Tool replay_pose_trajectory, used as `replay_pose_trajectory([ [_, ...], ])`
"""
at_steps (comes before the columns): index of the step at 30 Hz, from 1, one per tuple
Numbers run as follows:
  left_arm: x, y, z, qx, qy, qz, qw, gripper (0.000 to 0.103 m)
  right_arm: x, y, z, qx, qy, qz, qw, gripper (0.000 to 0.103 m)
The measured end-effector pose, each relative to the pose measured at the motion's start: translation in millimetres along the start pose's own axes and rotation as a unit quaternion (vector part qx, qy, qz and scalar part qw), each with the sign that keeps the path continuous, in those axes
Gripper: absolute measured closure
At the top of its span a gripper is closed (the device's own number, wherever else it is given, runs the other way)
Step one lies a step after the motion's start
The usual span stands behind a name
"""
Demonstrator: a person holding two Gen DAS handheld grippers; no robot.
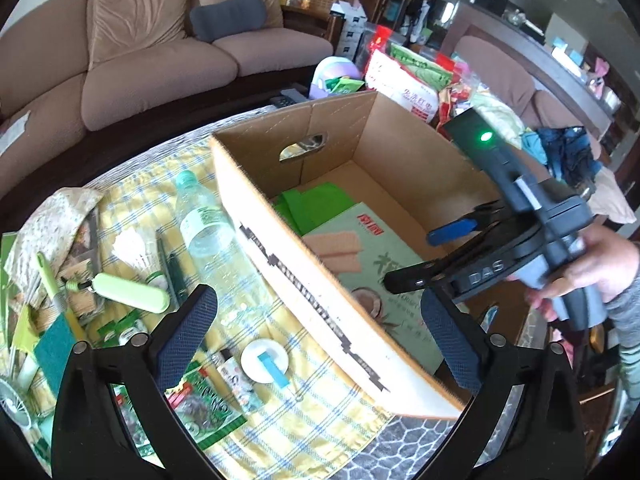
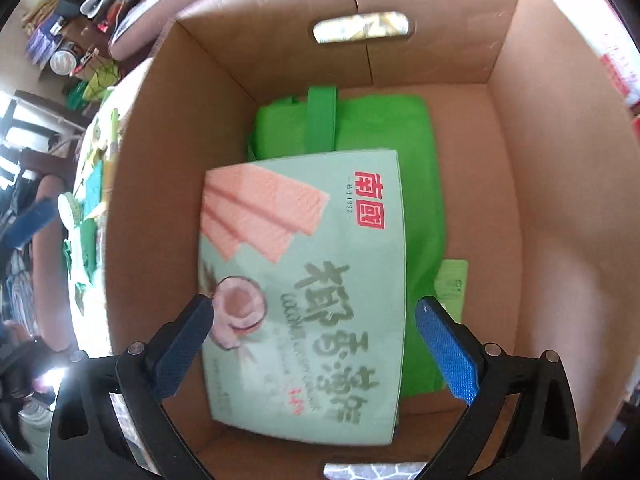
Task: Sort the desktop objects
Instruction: 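Move the left tool back over the table toward the water bottle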
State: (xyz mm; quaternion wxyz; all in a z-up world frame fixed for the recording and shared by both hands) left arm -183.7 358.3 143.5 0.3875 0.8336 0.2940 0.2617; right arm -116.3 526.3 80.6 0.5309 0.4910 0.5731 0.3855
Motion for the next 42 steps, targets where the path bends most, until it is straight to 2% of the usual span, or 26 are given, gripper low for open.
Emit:
replay_pose_trajectory([
  [2, -0.5, 8.6, 9.2, 0.001, 0.003, -0.006, 1.0000, 0.001, -1.6, 10.8, -21.8, 0.011, -0.001, 0.001, 1.000, 0.000],
  [5, -0.8, 23.2, 23.3, 0.003, 0.010, -0.014, 0.9999, 0.000, -10.6, 26.7, -15.7, 0.030, 0.001, 0.008, 1.000, 0.000],
  [8, 0.0, 39.3, 38.1, 0.003, 0.013, -0.022, 0.9997, 0.000, -52.5, 17.1, -23.3, 0.057, 0.004, 0.017, 0.998, 0.000],
  [9, 0.1, 45.1, 42.9, 0.005, 0.013, -0.025, 0.9996, 0.000, -55.9, 24.3, -21.9, 0.067, 0.003, 0.014, 0.998, 0.000],
  [13, -1.7, 67.0, 60.7, 0.009, 0.018, -0.038, 0.9991, 0.000, -78.4, 46.2, -1.5, 0.106, 0.003, 0.021, 0.994, 0.000],
  [17, -5.7, 86.8, 79.5, 0.013, 0.027, -0.050, 0.9983, 0.000, -95.8, 67.5, 17.6, 0.139, 0.009, 0.047, 0.989, 0.000],
  [24, -14.6, 117.8, 117.1, 0.014, 0.043, -0.080, 0.9957, 0.000, -135.2, 84.6, 47.1, 0.189, 0.025, 0.050, 0.980, 0.000],
  [32, -34.4, 146.3, 169.7, 0.013, 0.069, -0.104, 0.9921, 0.000, -179.6, 81.2, 78.1, 0.212, 0.042, 0.036, 0.976, 0.000],
  [42, -84.6, 171.0, 237.5, 0.015, 0.125, -0.141, 0.9820, 0.000, -229.2, 53.3, 107.6, 0.222, 0.063, 0.013, 0.973, 0.000],
])
Point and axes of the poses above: each gripper's, at about its wrist camera, not at the fingertips, and y roughly against the way its jaws point, x to its right, z to its underside, the point moved 7 cm from there along -y, roughly the way its jaws point, and after that the axes turned 1 degree about -x, right-handed, at the moved point
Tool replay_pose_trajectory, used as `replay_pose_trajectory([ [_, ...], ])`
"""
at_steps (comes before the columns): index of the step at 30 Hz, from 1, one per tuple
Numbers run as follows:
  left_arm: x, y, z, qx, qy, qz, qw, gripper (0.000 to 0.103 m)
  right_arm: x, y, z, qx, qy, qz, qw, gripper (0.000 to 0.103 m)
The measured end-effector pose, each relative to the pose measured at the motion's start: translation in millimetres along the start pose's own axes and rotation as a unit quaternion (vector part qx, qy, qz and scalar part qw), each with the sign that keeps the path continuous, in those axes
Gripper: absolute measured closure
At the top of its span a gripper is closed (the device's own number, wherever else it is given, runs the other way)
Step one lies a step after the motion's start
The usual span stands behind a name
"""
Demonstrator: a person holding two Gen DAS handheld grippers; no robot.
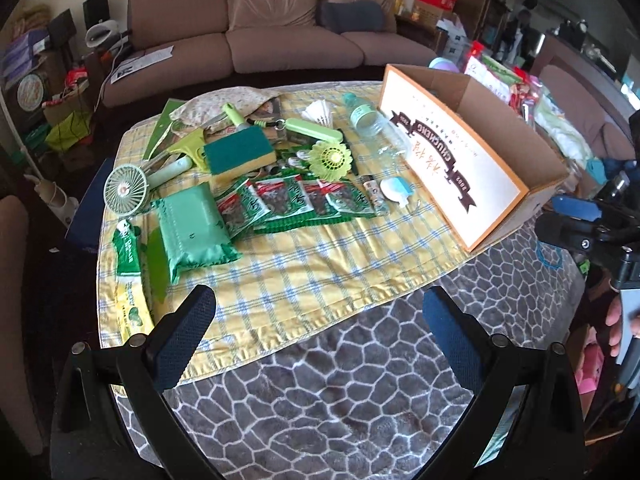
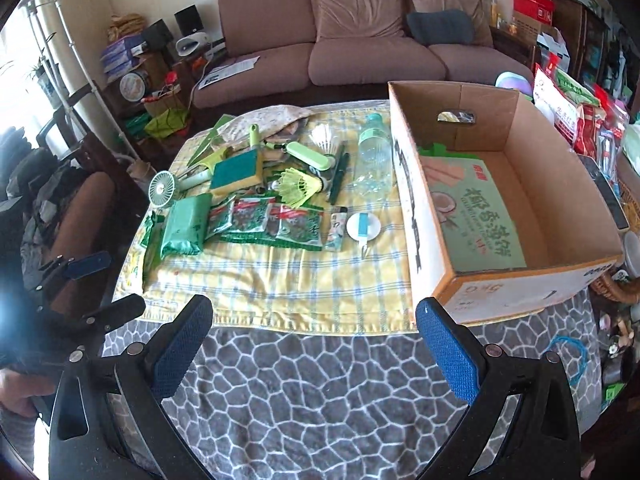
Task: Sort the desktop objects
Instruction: 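Move the left tool back over the table toward the water bottle, then close the left gripper on the clear water bottle and lift it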
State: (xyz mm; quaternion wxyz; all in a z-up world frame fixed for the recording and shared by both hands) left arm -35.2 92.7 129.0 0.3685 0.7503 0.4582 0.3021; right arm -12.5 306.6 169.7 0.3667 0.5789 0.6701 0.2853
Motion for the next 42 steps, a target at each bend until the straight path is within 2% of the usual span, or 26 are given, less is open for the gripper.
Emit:
replay_pose_trajectory([
  [12, -52.4, -4.9, 40.4, 0.005, 0.040, -0.022, 0.9990, 0.000, -39.5, -35.2, 29.4, 0.002, 0.001, -0.018, 1.000, 0.000],
  [17, -66.4, -12.0, 42.8, 0.008, 0.040, -0.044, 0.9982, 0.000, -51.2, -55.3, 32.7, -0.003, 0.009, -0.014, 1.000, 0.000],
  [23, -80.2, -28.5, 33.3, 0.005, 0.049, -0.040, 0.9980, 0.000, -57.0, -77.2, 16.4, -0.002, 0.022, 0.004, 1.000, 0.000],
  [28, -86.8, -50.3, 11.9, 0.000, 0.059, -0.015, 0.9982, 0.000, -45.5, -96.2, -18.2, -0.006, 0.034, 0.037, 0.999, 0.000],
  [34, -85.6, -71.1, -40.3, 0.012, 0.087, 0.057, 0.9945, 0.000, -8.5, -122.9, -75.0, -0.029, 0.036, 0.085, 0.995, 0.002],
  [38, -82.8, -82.1, -72.1, 0.022, 0.089, 0.090, 0.9917, 0.000, 11.2, -152.2, -106.8, -0.067, 0.044, 0.116, 0.990, 0.023],
  [42, -82.6, -91.6, -88.7, 0.029, 0.091, 0.113, 0.9890, 0.000, 22.8, -186.2, -129.8, -0.106, 0.047, 0.137, 0.984, 0.024],
])
Point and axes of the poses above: each gripper's, at about its wrist camera, not at the fingertips, and y roughly against the way its jaws point, x to its right, z to its underside, the point moved 7 cm from there along -y, roughly the way its jaws point, and after that the axes turned 1 degree about -x, right-handed, at the moved point
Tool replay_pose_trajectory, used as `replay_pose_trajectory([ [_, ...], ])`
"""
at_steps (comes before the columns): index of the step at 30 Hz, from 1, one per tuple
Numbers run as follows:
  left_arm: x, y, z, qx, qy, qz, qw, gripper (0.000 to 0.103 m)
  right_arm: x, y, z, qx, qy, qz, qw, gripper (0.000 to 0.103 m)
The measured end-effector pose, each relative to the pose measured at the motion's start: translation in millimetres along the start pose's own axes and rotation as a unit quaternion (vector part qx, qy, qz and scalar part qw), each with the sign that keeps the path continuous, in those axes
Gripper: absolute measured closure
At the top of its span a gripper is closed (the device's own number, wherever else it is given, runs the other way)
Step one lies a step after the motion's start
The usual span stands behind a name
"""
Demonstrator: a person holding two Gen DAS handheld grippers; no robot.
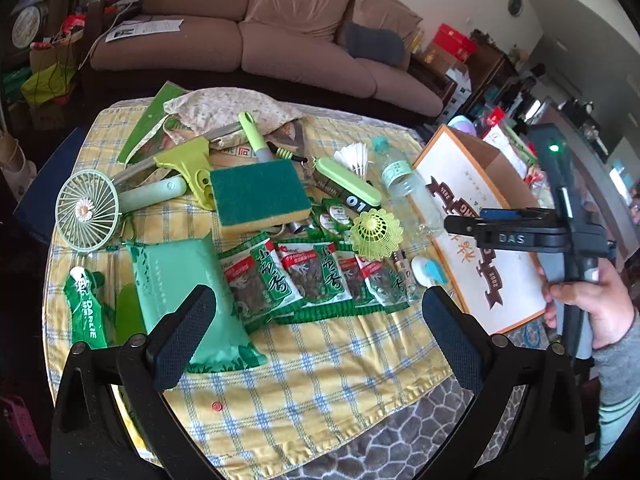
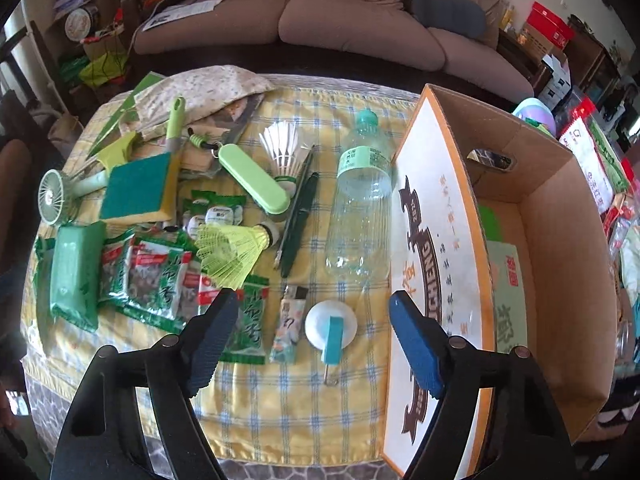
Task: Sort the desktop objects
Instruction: 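Close the left gripper on the clear water bottle and lift it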
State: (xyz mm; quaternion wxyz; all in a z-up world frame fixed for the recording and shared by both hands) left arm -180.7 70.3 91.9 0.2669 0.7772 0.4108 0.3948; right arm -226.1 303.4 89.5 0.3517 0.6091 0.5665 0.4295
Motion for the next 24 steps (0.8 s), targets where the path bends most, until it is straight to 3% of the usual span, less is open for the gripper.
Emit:
replay_pose_trajectory([
  [7, -17.8, -16.3, 6.0, -0.010, 0.017, 0.025, 0.9995, 0.000, 8.4, -52.4, -29.5, -0.051, -0.006, 0.044, 0.998, 0.030],
  [15, -36.8, -23.2, 9.5, -0.014, 0.039, 0.040, 0.9983, 0.000, 12.2, -93.0, -25.1, -0.084, 0.017, 0.095, 0.992, 0.031],
  [19, -32.7, -22.1, 9.2, -0.011, 0.037, 0.047, 0.9982, 0.000, 7.4, -104.3, -20.1, -0.091, 0.049, 0.140, 0.985, 0.024],
  [20, -30.9, -21.6, 9.6, -0.011, 0.037, 0.049, 0.9981, 0.000, 7.0, -105.6, -18.4, -0.093, 0.062, 0.158, 0.981, 0.028],
  [21, -28.8, -21.4, 10.2, -0.011, 0.036, 0.051, 0.9980, 0.000, 7.6, -105.6, -17.2, -0.093, 0.079, 0.182, 0.976, 0.043],
  [24, -23.1, -22.2, 13.7, -0.013, 0.032, 0.056, 0.9978, 0.000, 8.1, -97.2, -13.2, -0.087, 0.093, 0.185, 0.974, 0.044],
])
Point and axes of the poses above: each gripper's, at about its wrist camera, not at the fingertips, and y roughly against the way its jaws point, x to its right, z to its underside, the point moved 7 cm from there along -y, roughly the way its jaws point, and after that the axes turned 1 degree about -x, right-handed, at the moved point
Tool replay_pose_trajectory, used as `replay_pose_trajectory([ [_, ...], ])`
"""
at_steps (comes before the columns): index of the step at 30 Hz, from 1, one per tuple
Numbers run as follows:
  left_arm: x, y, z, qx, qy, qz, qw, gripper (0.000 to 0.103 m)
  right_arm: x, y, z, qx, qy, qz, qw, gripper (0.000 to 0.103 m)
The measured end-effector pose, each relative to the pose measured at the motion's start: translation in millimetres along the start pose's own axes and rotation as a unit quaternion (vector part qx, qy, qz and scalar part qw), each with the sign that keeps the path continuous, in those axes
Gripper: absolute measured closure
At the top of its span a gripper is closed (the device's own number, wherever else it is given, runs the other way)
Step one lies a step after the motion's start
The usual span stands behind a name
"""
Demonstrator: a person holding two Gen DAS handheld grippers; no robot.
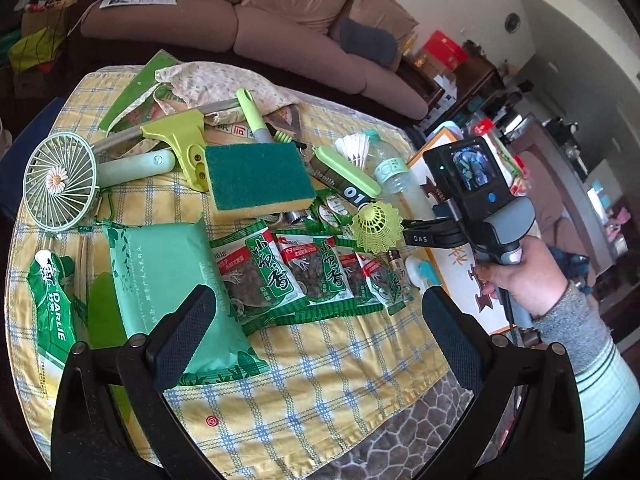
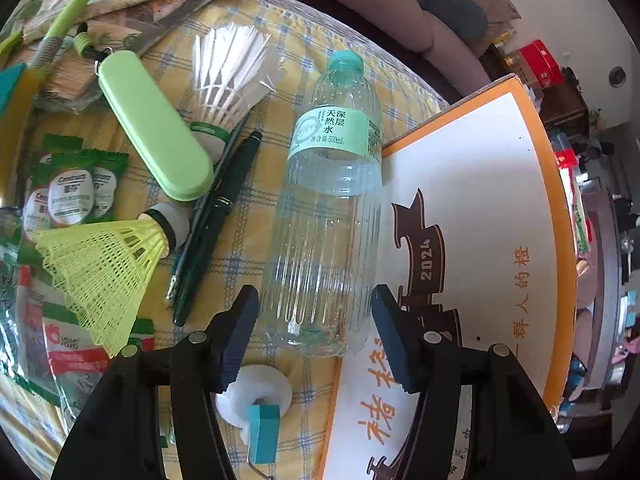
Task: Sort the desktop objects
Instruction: 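Close the left gripper on the clear water bottle and lift it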
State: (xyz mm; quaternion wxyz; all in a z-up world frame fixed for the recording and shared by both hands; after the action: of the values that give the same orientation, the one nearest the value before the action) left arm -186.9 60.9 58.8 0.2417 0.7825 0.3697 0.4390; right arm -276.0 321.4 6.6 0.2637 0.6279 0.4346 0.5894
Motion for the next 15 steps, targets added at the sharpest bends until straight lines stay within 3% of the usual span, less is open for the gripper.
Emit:
replay_pose_trajectory([
  [6, 18.3, -6.8, 11.0, -0.016, 0.016, 0.051, 0.9984, 0.000, 12.3, 54.9, 16.5, 0.048, 0.001, -0.021, 0.999, 0.044],
  [10, 41.6, -20.8, 32.6, -0.053, 0.043, 0.118, 0.9907, 0.000, 17.4, 98.7, 47.5, 0.058, -0.026, -0.117, 0.991, 0.045],
  [12, 56.0, -29.6, 49.2, -0.073, 0.049, 0.138, 0.9865, 0.000, 14.1, 121.3, 77.8, 0.059, -0.039, -0.168, 0.983, 0.045],
  [15, 81.1, -43.4, 77.8, -0.106, 0.060, 0.169, 0.9780, 0.000, 3.9, 138.6, 133.1, 0.057, -0.050, -0.208, 0.975, 0.045],
])
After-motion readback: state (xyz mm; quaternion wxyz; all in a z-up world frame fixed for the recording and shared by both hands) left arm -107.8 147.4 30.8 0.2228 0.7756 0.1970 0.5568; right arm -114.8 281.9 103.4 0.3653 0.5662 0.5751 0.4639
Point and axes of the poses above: each gripper's, at about its wrist camera, not at the fingertips, and y roughly against the way its jaws point, x to its right, z to its underside, the point moved 7 cm from there along -y, roughly the way its jaws point, and after that the axes turned 1 degree about -x, right-handed, at the moved point
